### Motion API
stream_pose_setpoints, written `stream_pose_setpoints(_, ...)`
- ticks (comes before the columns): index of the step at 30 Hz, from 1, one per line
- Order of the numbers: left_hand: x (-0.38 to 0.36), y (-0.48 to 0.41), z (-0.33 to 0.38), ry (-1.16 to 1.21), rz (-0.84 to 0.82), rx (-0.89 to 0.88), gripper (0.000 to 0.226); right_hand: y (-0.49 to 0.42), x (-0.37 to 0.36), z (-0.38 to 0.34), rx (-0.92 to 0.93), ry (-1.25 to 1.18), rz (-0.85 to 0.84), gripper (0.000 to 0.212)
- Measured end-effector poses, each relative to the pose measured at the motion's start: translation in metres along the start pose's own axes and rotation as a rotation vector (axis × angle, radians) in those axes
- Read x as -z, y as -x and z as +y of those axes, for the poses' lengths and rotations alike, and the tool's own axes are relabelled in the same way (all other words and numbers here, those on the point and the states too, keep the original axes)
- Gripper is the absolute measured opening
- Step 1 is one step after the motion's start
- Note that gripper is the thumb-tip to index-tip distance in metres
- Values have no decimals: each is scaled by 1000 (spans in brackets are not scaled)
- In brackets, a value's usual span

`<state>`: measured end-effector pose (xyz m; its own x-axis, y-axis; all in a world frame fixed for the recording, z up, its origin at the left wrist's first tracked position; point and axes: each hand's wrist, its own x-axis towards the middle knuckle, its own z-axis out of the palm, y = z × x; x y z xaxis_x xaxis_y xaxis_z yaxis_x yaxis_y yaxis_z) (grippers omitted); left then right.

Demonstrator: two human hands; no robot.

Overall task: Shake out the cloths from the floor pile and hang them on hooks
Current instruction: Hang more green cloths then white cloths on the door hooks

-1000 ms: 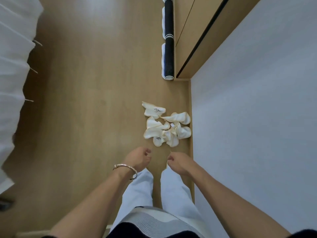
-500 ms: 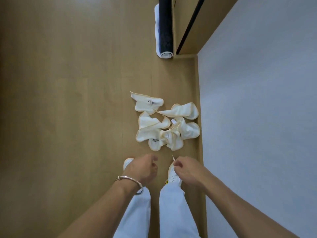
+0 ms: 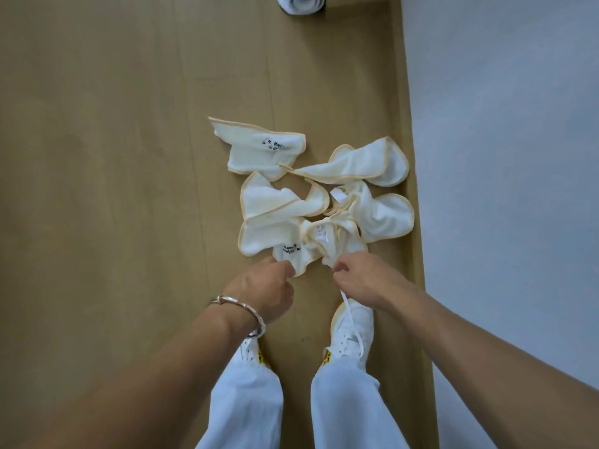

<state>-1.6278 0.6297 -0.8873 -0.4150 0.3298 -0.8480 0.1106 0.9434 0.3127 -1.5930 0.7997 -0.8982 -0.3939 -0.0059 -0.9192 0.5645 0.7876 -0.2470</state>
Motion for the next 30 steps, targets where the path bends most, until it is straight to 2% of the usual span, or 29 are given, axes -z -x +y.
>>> stream_pose_setpoints(10,-43,-105,4,-117,22,6,48,-87,-18,35,75,26,89,41)
stream_pose_setpoints(16,-52,-134,7,-110,104,-9,43,-101,-17,39,137,86,109,44)
stream_pose_setpoints(21,-29,-96,21,-92,261,-161,24,-71,0,32,193,37,58,43)
stream_pose_setpoints(24,-8,-55,34,-24,272,-221,10,-35,14,20,229,-13,-7,44)
stream_pose_setpoints(27,22,-13,52,30,237,-281,15,10,34,0,223,-102,-40,35)
stream_pose_setpoints(30,65,25,74,111,209,-324,22,57,68,-22,250,-173,53,18)
